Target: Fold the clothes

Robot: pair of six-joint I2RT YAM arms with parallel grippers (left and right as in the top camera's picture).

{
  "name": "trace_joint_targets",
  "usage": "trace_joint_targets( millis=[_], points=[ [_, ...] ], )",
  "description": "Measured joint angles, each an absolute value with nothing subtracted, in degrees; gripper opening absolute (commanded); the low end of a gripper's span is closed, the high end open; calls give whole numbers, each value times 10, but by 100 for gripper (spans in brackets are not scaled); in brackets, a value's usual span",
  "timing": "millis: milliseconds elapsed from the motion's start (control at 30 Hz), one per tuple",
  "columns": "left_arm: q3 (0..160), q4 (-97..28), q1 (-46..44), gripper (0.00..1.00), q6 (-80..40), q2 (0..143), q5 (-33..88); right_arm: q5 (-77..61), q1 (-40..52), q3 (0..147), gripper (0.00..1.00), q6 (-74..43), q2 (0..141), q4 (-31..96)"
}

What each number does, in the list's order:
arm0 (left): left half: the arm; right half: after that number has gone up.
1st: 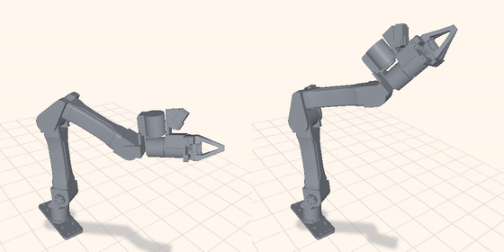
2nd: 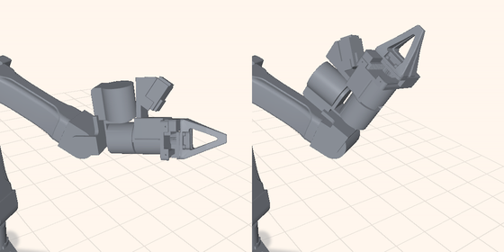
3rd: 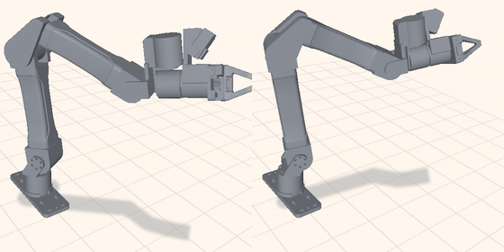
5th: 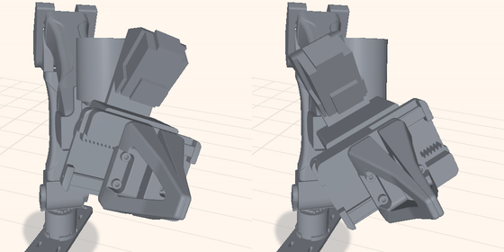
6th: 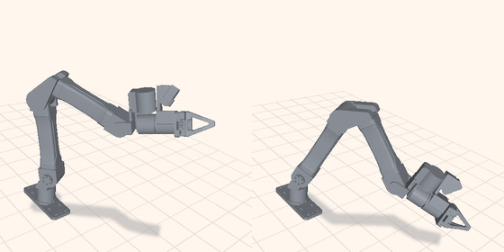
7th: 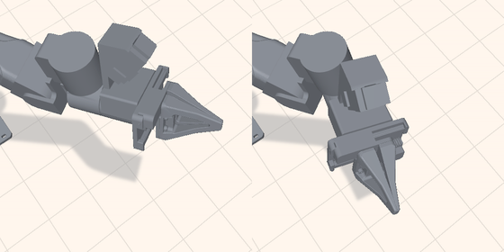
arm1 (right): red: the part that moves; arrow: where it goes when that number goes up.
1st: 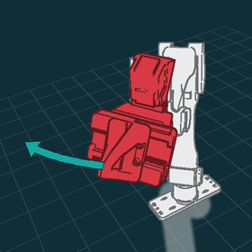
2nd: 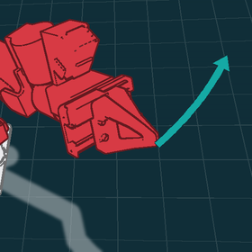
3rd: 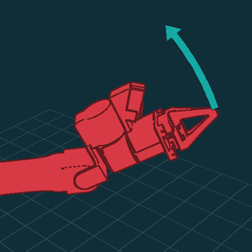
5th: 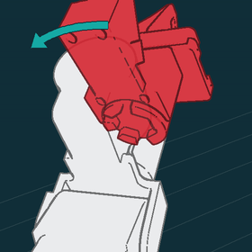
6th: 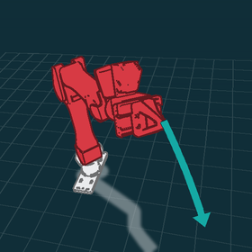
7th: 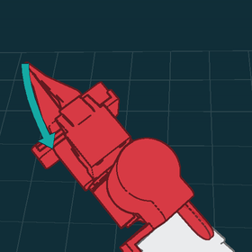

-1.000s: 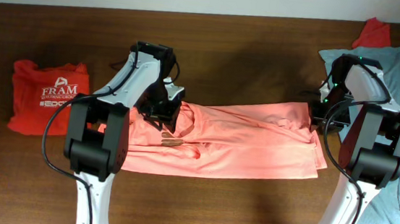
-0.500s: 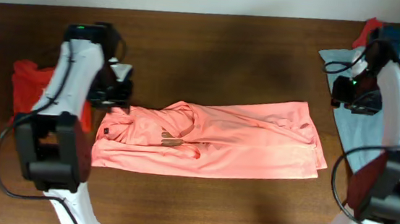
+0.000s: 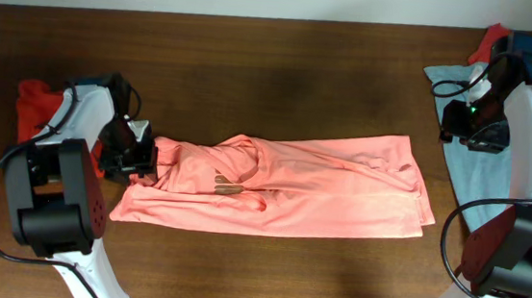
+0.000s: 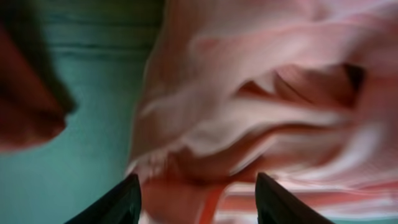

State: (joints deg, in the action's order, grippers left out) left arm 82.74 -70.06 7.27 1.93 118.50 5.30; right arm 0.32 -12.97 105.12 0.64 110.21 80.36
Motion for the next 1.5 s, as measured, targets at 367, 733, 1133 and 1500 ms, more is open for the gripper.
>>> trace_joint_targets(
  millis=[367,733,1133,1500],
  points=[
    [785,-667,74,0,36,1184,103,0,-130,1051,59,7,1102,806],
    [871,-770,118,0,34,1161,114,0,-130,1051,58,6,1102,806],
    [876,-772,120,50,27,1147,114,0,-130,1051,58,6,1102,806],
    [867,-874,119,52,-14,1147,68,0,-130,1051,58,6,1102,808]
  ],
)
